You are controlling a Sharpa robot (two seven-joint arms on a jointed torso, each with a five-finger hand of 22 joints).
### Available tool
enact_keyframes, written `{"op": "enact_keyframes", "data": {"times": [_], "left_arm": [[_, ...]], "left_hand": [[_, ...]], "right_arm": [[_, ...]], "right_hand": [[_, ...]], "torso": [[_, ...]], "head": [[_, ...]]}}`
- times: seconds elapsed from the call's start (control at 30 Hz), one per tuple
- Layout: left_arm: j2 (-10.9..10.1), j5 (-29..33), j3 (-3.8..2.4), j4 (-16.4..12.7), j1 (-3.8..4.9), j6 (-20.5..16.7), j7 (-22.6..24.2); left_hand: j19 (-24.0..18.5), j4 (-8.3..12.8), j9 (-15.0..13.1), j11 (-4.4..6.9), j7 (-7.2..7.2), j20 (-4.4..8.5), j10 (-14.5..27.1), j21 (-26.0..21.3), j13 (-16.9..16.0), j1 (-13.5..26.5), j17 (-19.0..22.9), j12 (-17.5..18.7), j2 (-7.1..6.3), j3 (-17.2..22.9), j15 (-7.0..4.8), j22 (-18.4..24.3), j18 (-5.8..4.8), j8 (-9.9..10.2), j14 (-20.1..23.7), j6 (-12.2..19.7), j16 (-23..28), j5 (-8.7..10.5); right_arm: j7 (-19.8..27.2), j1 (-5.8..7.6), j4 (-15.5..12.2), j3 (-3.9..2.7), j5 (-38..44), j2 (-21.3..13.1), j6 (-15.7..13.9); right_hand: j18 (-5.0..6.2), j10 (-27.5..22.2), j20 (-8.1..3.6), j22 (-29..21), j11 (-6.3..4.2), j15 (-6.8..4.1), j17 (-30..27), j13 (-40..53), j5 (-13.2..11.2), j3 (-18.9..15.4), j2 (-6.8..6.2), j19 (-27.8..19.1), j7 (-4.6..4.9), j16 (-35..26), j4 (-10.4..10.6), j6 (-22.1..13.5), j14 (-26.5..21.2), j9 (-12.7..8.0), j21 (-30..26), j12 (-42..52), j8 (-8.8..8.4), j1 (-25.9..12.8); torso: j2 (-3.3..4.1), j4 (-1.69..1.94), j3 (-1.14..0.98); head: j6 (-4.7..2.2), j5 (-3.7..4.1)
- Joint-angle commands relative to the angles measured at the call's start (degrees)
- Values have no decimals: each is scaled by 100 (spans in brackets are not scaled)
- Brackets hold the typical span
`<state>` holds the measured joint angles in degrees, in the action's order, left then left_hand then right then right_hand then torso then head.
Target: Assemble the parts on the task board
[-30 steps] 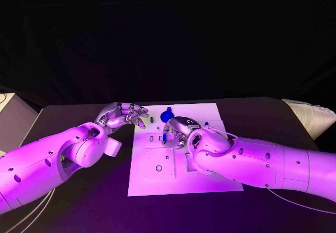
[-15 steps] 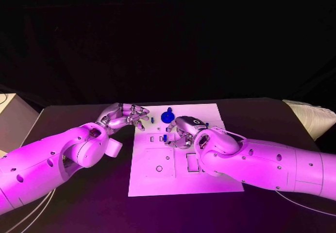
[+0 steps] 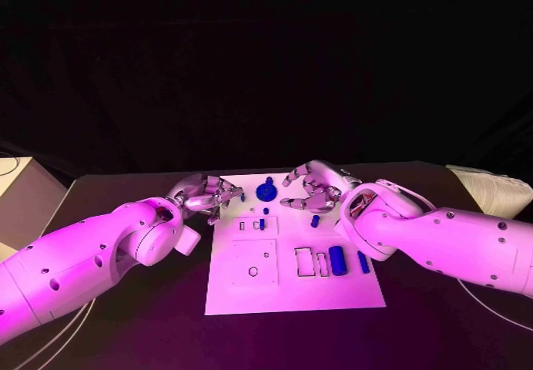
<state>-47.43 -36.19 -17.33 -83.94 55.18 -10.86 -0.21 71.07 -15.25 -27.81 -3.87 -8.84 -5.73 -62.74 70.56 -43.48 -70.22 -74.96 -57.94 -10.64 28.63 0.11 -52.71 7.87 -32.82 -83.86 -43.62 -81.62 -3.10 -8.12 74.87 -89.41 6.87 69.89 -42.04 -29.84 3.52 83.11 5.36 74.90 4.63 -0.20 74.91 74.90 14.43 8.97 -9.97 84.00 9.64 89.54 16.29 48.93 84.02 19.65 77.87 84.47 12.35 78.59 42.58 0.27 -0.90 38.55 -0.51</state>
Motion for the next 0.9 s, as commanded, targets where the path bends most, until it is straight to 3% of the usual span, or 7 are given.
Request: {"op": "enact_keyframes", "data": {"times": [0.03, 0.1, 0.3, 0.43, 0.73, 0.83, 0.9], "left_arm": [[104, -790, -3, 60, 61, 271, -1102], [201, -1098, 14, 136, 134, 615, -1511], [539, -1923, 272, 365, 506, 1352, -2251], [802, -2330, 379, 573, 692, 1582, -2532], [1175, -2770, 609, 978, 945, 2057, -2733], [1235, -2827, 648, 1040, 988, 2184, -2757], [1276, -2849, 663, 1081, 1006, 2240, -2766]], "left_hand": [[53, -115, -14, 6, 43, 10, -137, 98, -272, 108, -481, -245, -9, -71, -14, -137, -106, -67, -145, 0, -67, 4], [87, -138, -15, 13, 51, 16, -205, 170, -435, 197, -532, -390, 86, -106, -21, -239, -121, -113, -173, 10, -112, 1], [180, -147, -7, 28, 72, 25, -292, 321, -633, 386, -659, -562, 117, -237, -32, -471, -159, -179, -239, 13, -219, 4], [220, -150, 4, 33, 81, 29, -324, 387, -705, 476, -711, -623, 90, -325, -36, -573, -175, -200, -265, 27, -262, 1], [380, -151, -13, 87, 144, 60, -491, 595, -939, 658, -849, -812, 104, -462, -81, -911, -231, -337, -338, -82, -373, -1], [382, -156, -32, 91, 152, 67, -487, 621, -960, 770, -851, -831, 75, -581, -85, -945, -236, -380, -339, -69, -377, 1], [386, -158, -55, 97, 159, 70, -489, 639, -980, 836, -856, -847, 92, -660, -89, -971, -240, -420, -341, -68, -382, 0]], "right_arm": [[484, 70, 110, -22, -985, -91, 107], [522, 123, 254, -38, -1234, -151, 149], [580, 224, 659, -62, -1604, -229, 270], [588, 276, 927, -74, -1787, -230, 341], [549, 316, 1250, -79, -1897, -212, 388], [527, 325, 1301, -79, -1897, -207, 396], [513, 331, 1323, -79, -1892, -205, 400]], "right_hand": [[-56, 29, 25, 448, 11, 35, 1342, 941, 2, 38, 8, 262, -10, -27, 12, 43, 557, 10, -3, 21, 27, 46], [-56, 39, 24, 448, 9, 33, 1348, 948, 3, 42, 12, 262, -12, -25, 12, 52, 559, 12, -3, 29, 34, 45], [-56, 46, 23, 448, 8, 31, 1350, 954, 7, 45, 17, 262, -12, -24, 14, 52, 559, 12, -3, 35, 36, 42], [-56, 56, 23, 449, 7, 30, 1351, 963, 12, 48, 24, 262, -13, -24, 16, 53, 559, 12, -2, 43, 38, 37], [-53, 48, 21, 437, 6, 28, 1339, 956, 21, 52, 28, 259, -12, -29, 17, 48, 557, 11, -16, 38, 38, 31], [-54, 51, 20, 440, 6, 28, 1339, 958, 29, 53, 28, 260, -11, -29, 17, 37, 556, 9, -13, 40, 33, 29], [-54, 51, 20, 440, 6, 28, 1339, 958, 29, 53, 28, 260, -11, -29, 17, 37, 556, 9, -13, 40, 33, 29]], "torso": [[-104, -12, -25], [-141, -7, -30], [-237, -5, -35], [-269, -17, -64], [-297, -56, -129], [-287, -66, -146], [-276, -62, -141]], "head": [[-21, 3], [-42, 47], [18, -9], [43, -44], [101, -136], [117, -145], [119, -128]]}}
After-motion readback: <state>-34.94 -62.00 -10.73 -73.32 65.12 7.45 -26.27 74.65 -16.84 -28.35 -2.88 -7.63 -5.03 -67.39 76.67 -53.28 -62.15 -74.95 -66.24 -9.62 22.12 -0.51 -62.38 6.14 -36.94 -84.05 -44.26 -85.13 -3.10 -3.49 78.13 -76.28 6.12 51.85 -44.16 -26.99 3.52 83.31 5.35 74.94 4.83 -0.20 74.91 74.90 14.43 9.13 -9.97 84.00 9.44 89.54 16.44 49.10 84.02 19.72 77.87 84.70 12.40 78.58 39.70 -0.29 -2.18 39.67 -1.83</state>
